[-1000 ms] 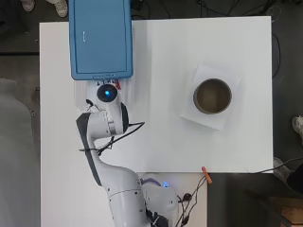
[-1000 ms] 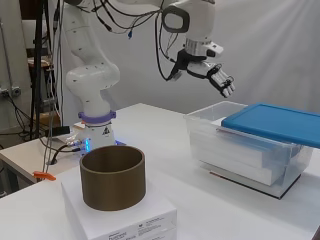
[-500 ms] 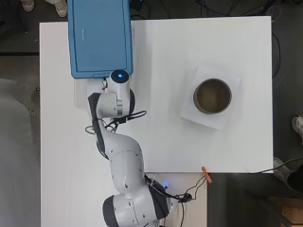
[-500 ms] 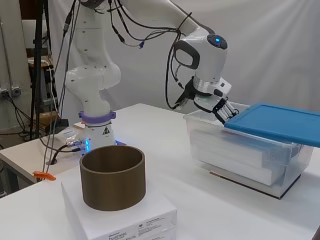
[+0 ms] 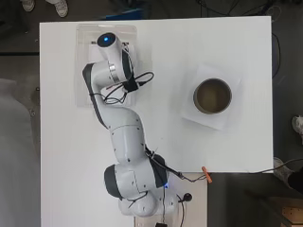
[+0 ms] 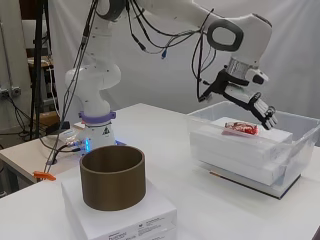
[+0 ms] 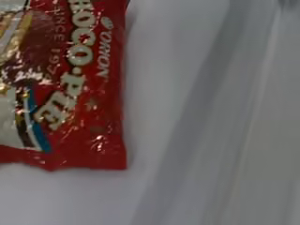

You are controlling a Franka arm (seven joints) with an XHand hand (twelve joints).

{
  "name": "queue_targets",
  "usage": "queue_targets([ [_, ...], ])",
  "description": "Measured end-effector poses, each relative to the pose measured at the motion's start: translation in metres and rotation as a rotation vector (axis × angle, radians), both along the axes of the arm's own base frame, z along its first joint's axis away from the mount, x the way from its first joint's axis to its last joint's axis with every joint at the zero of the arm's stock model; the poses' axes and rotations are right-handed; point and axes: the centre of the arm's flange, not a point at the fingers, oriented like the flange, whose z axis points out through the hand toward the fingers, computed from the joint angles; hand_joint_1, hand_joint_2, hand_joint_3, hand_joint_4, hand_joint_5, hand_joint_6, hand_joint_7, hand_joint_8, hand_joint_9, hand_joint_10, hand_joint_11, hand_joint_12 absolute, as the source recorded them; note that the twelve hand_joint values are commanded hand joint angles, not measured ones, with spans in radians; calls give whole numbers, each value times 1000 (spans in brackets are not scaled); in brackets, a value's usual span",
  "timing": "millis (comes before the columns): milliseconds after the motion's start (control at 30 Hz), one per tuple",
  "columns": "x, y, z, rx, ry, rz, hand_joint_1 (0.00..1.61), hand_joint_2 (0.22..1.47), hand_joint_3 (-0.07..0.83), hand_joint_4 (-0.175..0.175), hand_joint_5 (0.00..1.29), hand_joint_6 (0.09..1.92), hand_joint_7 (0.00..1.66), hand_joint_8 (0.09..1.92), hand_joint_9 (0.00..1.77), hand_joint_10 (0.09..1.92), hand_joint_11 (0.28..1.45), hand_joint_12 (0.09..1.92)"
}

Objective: Teleoperate dual arm-hand system to remove items from a box

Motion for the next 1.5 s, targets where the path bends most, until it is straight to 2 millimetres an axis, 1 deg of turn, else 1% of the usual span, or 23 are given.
queue_targets([
  [33,4,-2,0,-5,-33,34,85,1067,-18,-7,293,87,280,87,380,87,467,87],
  [100,-8,0,1,8,-69,89,88,1019,-19,-17,275,87,286,87,371,87,462,87],
  [200,-53,5,3,71,-83,141,127,946,-22,-17,281,87,334,87,394,87,463,87],
  [300,-111,7,1,173,-112,241,215,914,-22,-8,275,87,344,87,395,87,464,87],
  [367,-126,7,2,212,-142,290,247,900,-22,-9,256,87,343,87,391,87,462,87],
  [467,-125,9,10,224,-187,329,264,895,-18,-17,214,87,337,87,388,87,463,87],
  [533,-118,9,12,211,-171,297,267,906,-10,-19,204,87,335,87,392,87,465,87],
  [633,-95,8,13,195,-133,226,224,907,-7,-23,223,87,360,87,415,87,475,87],
  [767,-81,6,12,174,-91,230,189,880,-14,-34,206,87,347,87,433,87,493,87],
  [900,-62,-12,-24,130,21,107,217,872,-11,-47,199,87,351,87,459,87,507,87],
  [933,-58,-18,-35,120,54,80,629,969,-2,-94,411,476,523,401,657,385,646,113],
  [967,-54,-24,-41,117,82,57,840,1038,1,-10,647,756,780,999,954,997,831,702],
  [1000,-50,-28,-41,127,100,39,939,1078,1,71,802,896,972,1414,1177,1427,958,1201],
  [1033,-45,-32,-34,156,104,28,980,1101,1,122,881,971,1059,1581,1277,1635,988,1495],
  [1067,-43,-35,-30,178,96,26,996,1115,1,149,916,1012,1098,1605,1318,1705,979,1641],
  [1133,-50,-45,-31,199,87,30,989,1143,3,170,904,1090,1111,1531,1333,1701,943,1726],
  [1200,-70,-52,-36,211,91,43,553,1025,-5,71,545,485,696,642,844,744,635,769],
  [1233,-81,-53,-36,212,75,60,432,990,-4,44,474,268,584,346,693,413,567,425],
  [1267,-92,-52,-31,199,34,81,367,975,-2,25,448,139,532,176,620,216,541,221],
  [1300,-98,-49,-25,177,-6,95,330,968,-1,11,437,87,509,87,584,110,531,112],
  [1333,-105,-45,-21,148,-45,105,298,961,-2,2,431,87,498,87,564,87,527,87],
  [1433,-108,-36,-23,104,-114,135,233,946,-5,-14,425,87,493,87,548,87,527,87],
  [1500,-106,-33,-31,79,-113,168,230,934,-9,-20,393,87,481,87,535,87,524,87],
])
